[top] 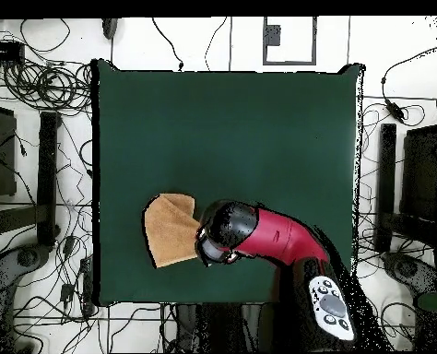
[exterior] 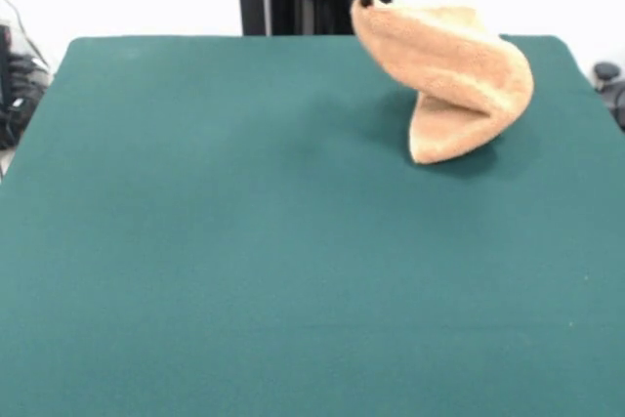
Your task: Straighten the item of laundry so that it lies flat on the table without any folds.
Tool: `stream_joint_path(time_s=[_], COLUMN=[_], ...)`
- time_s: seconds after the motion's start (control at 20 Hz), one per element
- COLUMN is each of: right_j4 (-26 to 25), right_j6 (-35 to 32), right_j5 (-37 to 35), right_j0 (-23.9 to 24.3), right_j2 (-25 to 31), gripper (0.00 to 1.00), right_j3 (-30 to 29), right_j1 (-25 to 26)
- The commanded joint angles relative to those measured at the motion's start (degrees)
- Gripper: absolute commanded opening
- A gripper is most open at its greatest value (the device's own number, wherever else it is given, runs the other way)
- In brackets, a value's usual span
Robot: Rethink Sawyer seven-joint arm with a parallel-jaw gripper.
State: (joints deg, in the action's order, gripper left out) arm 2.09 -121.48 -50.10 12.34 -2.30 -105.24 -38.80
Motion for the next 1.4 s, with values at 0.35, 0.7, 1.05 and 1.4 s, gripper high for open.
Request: stream_joint_path(time_s=[0.35, 0.7, 1.05, 1.4], right_j4=[-6.5, -10.1, -11.9, -14.7], right_j6=[9.5, 10.3, 9.8, 13.2], right_j5=[-11.9, -12.1, -13.9, -14.9], right_j0=[2.9, 3.6, 3.2, 3.6], right_j2=[11.0, 11.8, 13.8, 16.0], gripper=[0.00, 0.00, 0.00, 0.00], right_j3=[12.2, 17.4, 23.9, 27.3], right_j1=[-4.6, -3.5, -0.6, -0.2])
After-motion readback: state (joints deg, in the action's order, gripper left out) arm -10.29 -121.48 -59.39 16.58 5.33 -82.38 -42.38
